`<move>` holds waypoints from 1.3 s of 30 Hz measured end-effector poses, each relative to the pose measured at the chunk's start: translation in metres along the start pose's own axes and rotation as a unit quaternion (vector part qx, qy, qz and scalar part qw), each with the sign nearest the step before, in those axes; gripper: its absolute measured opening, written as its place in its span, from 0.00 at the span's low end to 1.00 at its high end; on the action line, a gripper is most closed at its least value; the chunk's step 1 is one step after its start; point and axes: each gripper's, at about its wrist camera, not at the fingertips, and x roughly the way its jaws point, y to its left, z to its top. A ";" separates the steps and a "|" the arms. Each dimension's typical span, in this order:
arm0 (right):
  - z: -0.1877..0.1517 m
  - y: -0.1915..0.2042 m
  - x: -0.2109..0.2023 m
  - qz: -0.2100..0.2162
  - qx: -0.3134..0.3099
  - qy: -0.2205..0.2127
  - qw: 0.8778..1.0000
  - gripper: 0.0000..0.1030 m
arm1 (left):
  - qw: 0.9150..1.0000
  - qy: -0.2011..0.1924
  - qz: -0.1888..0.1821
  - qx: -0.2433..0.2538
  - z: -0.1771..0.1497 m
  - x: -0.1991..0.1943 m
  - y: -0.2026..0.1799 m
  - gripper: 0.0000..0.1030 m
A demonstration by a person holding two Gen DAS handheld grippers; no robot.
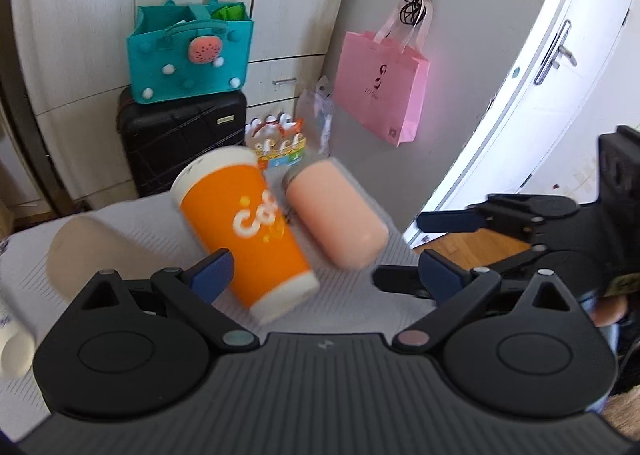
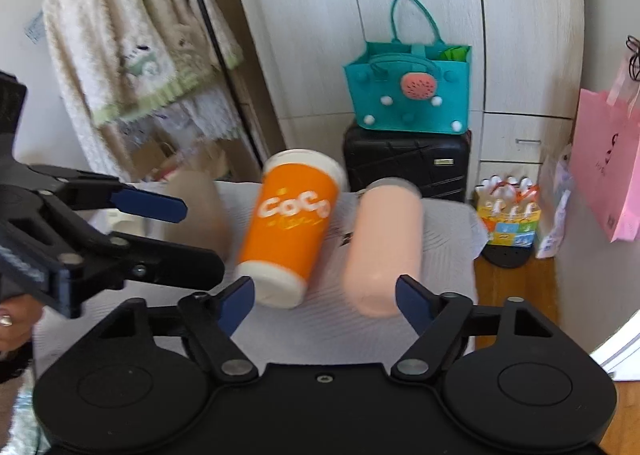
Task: Flip cup upright
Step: 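Move the right gripper toward the lying pink tumbler and close around it, then lift the pink tumbler with the right gripper and swing it lid-up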
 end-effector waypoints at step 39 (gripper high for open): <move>0.001 -0.032 0.042 -0.026 0.053 0.041 0.997 0.65 | 0.999 0.010 -0.040 -0.017 -0.002 0.026 0.011 0.96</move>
